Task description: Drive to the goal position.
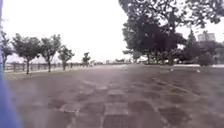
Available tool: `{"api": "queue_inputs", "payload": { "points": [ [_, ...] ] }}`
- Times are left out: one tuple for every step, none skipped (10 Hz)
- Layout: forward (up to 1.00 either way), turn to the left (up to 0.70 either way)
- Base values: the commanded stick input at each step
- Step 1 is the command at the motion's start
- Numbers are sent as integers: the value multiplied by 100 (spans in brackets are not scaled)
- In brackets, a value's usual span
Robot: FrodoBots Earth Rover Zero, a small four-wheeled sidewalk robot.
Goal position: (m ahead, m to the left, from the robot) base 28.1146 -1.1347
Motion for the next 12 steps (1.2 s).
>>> {"api": "queue_inputs", "payload": {
  "points": [
    [100, 0],
    [100, 0],
    [100, 0],
    [100, 0],
    [100, 0],
    [100, 0],
    [100, 0],
    [100, 0],
    [100, 0],
    [100, 0],
    [100, 0],
    [100, 0]
  ]
}}
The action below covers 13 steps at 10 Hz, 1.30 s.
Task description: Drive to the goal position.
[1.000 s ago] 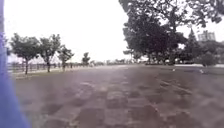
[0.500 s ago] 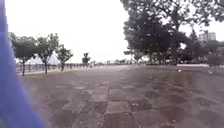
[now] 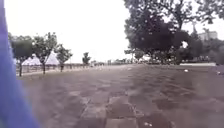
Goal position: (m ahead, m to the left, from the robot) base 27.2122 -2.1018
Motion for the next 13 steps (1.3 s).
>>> {"api": "queue_inputs", "payload": {
  "points": [
    [100, 0],
    [100, 0],
    [100, 0],
    [100, 0],
    [100, 0],
    [100, 0],
    [100, 0],
    [100, 0],
    [100, 0],
    [100, 0],
    [100, 0],
    [100, 0],
    [100, 0]
  ]
}}
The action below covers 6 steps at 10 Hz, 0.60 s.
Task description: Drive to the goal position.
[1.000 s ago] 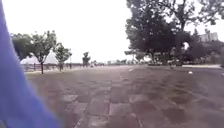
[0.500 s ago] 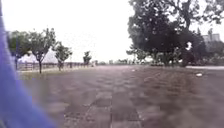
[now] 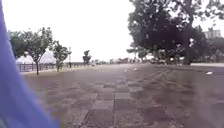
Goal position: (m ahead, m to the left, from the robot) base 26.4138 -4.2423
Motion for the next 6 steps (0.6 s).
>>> {"api": "queue_inputs", "payload": {
  "points": [
    [100, 0],
    [100, 0],
    [100, 0],
    [100, 0],
    [100, 0],
    [100, 0]
  ]
}}
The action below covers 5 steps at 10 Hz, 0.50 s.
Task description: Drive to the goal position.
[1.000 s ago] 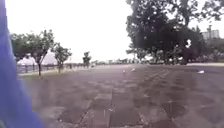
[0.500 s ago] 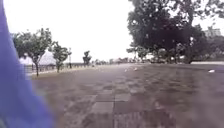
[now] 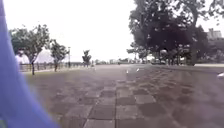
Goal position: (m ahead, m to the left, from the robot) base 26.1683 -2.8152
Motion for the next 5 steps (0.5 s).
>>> {"api": "queue_inputs", "payload": {
  "points": [
    [100, 0],
    [100, -40],
    [100, -40],
    [100, -19],
    [100, -1]
  ]
}}
